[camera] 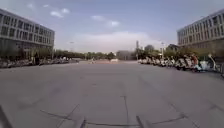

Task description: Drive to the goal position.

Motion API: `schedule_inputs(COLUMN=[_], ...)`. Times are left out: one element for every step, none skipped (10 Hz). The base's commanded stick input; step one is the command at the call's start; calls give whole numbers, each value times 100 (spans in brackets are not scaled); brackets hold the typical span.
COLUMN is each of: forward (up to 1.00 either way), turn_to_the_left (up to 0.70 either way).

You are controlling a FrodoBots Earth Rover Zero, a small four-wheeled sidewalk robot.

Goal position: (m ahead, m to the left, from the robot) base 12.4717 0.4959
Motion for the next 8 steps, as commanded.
schedule_inputs(forward=[100,100,100,100,100,100,100,100], turn_to_the_left=[0,0,0,0,0,0,0,0])
